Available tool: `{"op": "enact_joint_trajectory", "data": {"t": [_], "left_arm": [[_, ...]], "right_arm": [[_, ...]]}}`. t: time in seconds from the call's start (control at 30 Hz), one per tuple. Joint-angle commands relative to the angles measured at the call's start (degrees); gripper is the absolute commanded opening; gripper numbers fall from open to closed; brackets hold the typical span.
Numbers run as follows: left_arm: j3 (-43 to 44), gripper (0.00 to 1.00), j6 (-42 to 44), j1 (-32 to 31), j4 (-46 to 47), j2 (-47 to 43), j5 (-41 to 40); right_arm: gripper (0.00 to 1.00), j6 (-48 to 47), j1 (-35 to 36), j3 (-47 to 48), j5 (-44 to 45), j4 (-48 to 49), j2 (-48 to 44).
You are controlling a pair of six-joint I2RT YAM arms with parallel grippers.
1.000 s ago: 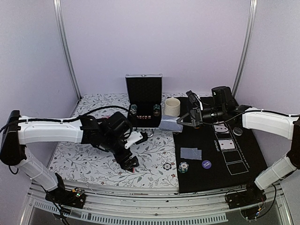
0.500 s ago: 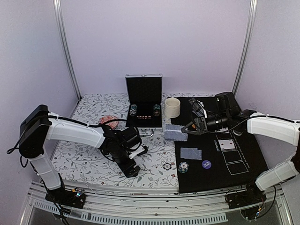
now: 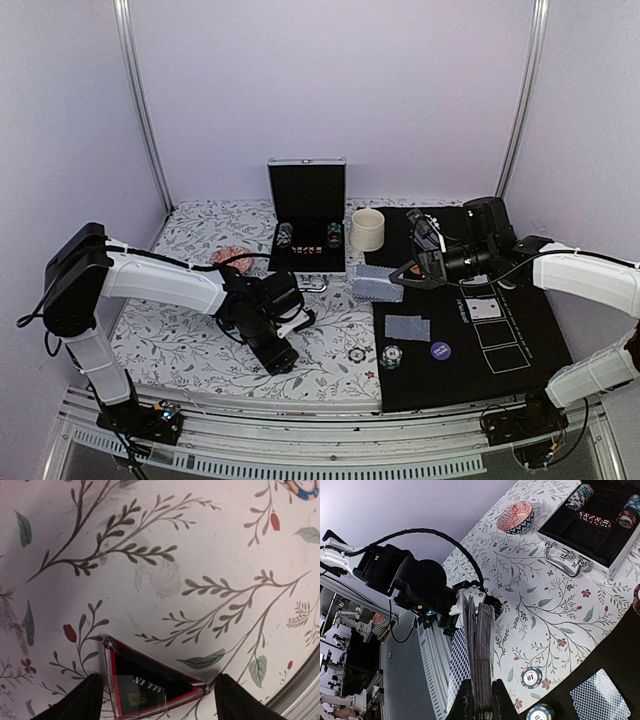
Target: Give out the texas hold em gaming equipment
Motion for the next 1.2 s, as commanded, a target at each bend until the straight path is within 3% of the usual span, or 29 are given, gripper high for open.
{"op": "enact_joint_trajectory", "data": {"t": [0.0, 0.2, 0.43, 0.57, 0.8, 1.07, 1.17], "left_arm": [[-1.2, 0.8, 0.2, -0.6, -3.2, 1.1, 1.9], [-1.1, 0.74, 0.6, -0.6, -4.3, 1.6, 1.2], [-0.8, 0.75, 0.5, -0.7, -6.5, 1.4, 0.7], [-0.4, 0.67, 0.7, -0.7, -6.0, 2.0, 0.4], [0.0, 0.75, 1.4, -0.7, -3.9, 3.0, 0.9], [-0.3, 0.52, 2.2, -0.7, -4.1, 2.3, 1.6], [0.0, 0.48, 2.2, -0.7, -4.1, 1.5, 1.4]], "right_arm": [[0.02, -1.0, -0.3, -0.8, -0.8, 0.4, -1.4], [0.02, -1.1, -0.4, -0.8, -0.8, 0.2, -1.6], [0.02, -1.8, -0.4, -0.6, -0.5, -0.6, -1.7], [0.02, -2.0, -0.5, -0.4, -0.4, -0.9, -1.7], [0.02, -2.6, -0.8, -0.4, -0.3, -2.3, -2.2], [0.02, -2.6, -1.1, -0.4, 0.0, -2.6, -2.5], [0.02, -2.5, -1.2, -0.3, 0.0, -2.6, -2.2]]}}
